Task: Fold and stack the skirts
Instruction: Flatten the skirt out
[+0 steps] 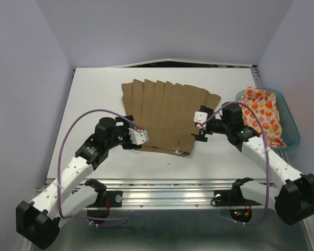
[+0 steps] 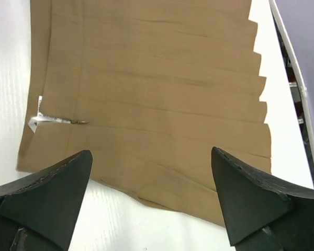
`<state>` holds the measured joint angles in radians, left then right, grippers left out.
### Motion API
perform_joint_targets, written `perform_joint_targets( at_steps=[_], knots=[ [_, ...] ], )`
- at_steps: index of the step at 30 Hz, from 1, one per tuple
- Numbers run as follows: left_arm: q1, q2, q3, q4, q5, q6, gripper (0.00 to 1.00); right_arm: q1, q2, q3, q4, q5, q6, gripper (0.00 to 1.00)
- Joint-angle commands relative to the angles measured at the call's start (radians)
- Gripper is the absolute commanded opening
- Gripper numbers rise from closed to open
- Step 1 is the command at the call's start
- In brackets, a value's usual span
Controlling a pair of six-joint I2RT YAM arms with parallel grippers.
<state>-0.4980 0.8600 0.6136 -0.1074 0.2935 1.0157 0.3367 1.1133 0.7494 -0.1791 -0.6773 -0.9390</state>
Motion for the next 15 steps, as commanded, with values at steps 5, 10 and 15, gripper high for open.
perform_joint_targets(
  at_steps=[5,10,15],
  knots=[
    [0.062,0.035,0.227,-0.176,-0.013,-0.378,0.83,0.005,0.044,0.279,-0.097,0.145,0.3,0.99],
    [0.37,0.394,0.493,-0.181,0.165,-0.687,0.79,0.027,0.336,0.592,-0.301,0.079,0.591,0.74],
    [0.424,0.626,0.632,-0.086,0.248,-0.917,0.79,0.093,0.528,0.712,-0.3,0.084,0.733,0.6]
  ],
)
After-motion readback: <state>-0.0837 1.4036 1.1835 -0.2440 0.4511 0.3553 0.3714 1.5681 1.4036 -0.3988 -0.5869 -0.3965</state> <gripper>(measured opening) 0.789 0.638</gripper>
